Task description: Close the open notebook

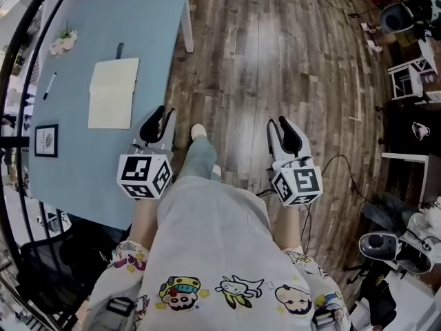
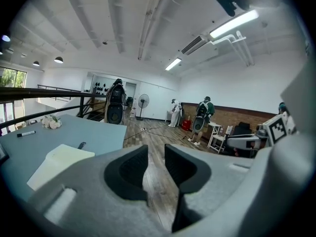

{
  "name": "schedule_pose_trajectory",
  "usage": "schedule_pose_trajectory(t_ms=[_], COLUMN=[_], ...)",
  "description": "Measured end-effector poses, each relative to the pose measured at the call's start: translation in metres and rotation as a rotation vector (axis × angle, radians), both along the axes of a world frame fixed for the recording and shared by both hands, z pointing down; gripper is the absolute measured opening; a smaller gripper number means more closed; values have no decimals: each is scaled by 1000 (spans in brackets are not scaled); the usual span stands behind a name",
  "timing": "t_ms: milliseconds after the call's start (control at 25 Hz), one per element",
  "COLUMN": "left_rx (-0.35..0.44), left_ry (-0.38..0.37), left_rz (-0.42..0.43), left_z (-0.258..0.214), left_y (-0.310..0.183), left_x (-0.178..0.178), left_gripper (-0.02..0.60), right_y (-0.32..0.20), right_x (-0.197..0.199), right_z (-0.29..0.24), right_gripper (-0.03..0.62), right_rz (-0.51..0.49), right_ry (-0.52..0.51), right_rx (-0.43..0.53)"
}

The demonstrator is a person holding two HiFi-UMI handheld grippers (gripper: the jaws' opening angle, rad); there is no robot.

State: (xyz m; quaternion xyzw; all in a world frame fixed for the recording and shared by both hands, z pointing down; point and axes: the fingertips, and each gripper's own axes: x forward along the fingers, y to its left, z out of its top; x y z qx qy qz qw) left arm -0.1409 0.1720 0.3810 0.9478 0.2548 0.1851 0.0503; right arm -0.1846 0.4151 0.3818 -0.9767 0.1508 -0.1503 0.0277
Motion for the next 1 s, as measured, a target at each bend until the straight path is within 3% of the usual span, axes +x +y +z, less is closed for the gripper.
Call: schedule_pose_trajectory(t_ms=[360, 600, 840, 1000], left_rx=[-16, -33, -65, -68], left_ry=[3, 3, 11, 25], left_rz=[-53, -118, -252, -402], left_z=[-8, -10, -10, -13], left_y=[-19, -45, -91, -140], left_x=[100, 145, 169, 160], left_gripper=[118, 132, 152, 156], right_y=[-23, -40, -89, -145], right_x=[111, 172, 229, 252], right_z=[-4, -8, -13, -13], right_gripper=[103, 114, 137, 147], right_rz=[-83, -130, -279, -432], right_ry=[-13, -20, -19, -29], right_rx=[1, 16, 4, -2])
